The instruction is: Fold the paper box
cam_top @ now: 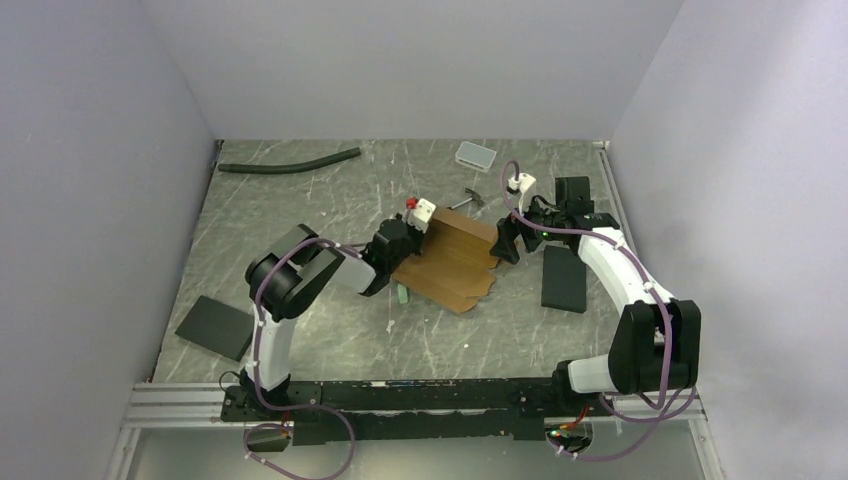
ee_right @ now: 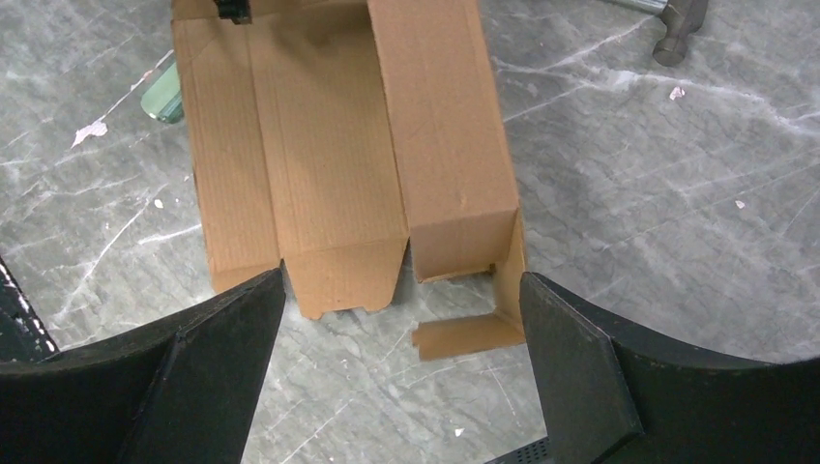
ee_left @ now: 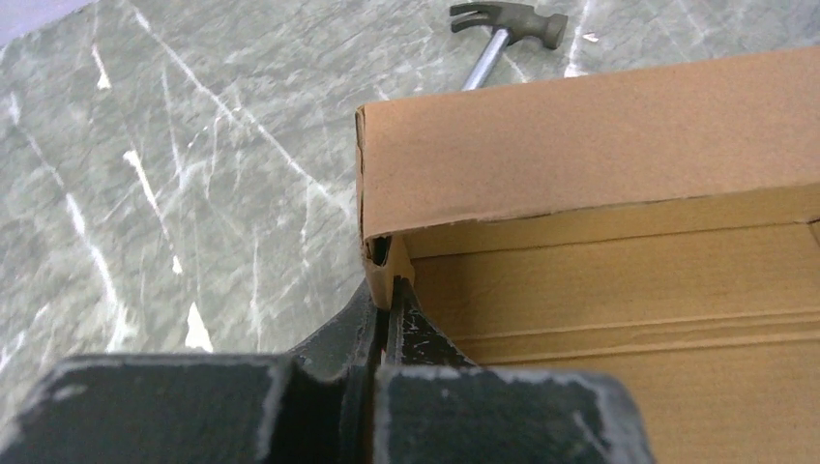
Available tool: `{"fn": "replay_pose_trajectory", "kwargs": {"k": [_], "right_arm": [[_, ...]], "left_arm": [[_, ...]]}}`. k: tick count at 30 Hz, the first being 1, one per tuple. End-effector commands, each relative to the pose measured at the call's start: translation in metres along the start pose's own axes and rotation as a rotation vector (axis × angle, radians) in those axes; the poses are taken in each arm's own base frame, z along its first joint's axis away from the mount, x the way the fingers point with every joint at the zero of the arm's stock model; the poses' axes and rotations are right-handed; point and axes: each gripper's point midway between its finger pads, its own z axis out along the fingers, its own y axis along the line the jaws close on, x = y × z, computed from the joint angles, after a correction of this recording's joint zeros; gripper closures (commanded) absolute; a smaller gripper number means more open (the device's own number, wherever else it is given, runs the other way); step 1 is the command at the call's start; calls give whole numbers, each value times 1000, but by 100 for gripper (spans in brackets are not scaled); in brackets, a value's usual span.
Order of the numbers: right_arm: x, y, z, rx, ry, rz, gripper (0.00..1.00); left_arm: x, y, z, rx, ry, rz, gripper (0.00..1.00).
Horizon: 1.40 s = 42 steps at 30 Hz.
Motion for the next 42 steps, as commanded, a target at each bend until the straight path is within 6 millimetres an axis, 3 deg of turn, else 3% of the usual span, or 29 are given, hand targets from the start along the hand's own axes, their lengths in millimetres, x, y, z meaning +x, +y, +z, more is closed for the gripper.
{"fn": "replay_pose_trajectory", "kwargs": {"k": [1, 5, 10, 14, 16, 22, 24, 28, 36, 42], "right_arm": [[-12, -6, -9, 28, -42, -39, 4], [-15, -10, -21, 35, -72, -32, 4], [-8, -29, -38, 94, -104, -23, 4], [7, -46, -32, 130, -72, -29, 5], [14, -53, -26, 122, -41, -12, 11], [24, -75, -11, 154, 2, -9, 41], [31, -77, -2, 134, 36, -22, 44], [34, -72, 15, 50, 42, -108, 43], [16, -50, 41, -80, 24, -399, 39], [17, -30, 57, -152, 41, -447, 40]], "left_arm": [[-22, 16, -18, -111, -32, -131, 100], [-21, 22, -29, -163, 27, -225, 100], [-16, 22, -43, -176, 87, -274, 100], [-10, 21, -48, -175, 96, -287, 100], [-7, 21, -50, -178, 95, -287, 100], [-6, 19, -48, -179, 85, -282, 100], [-7, 18, -49, -175, 82, -283, 100], [-9, 16, -50, -167, 74, -282, 100], [-8, 11, -49, -154, 81, -294, 100], [-8, 11, -51, -154, 80, -301, 100]]}}
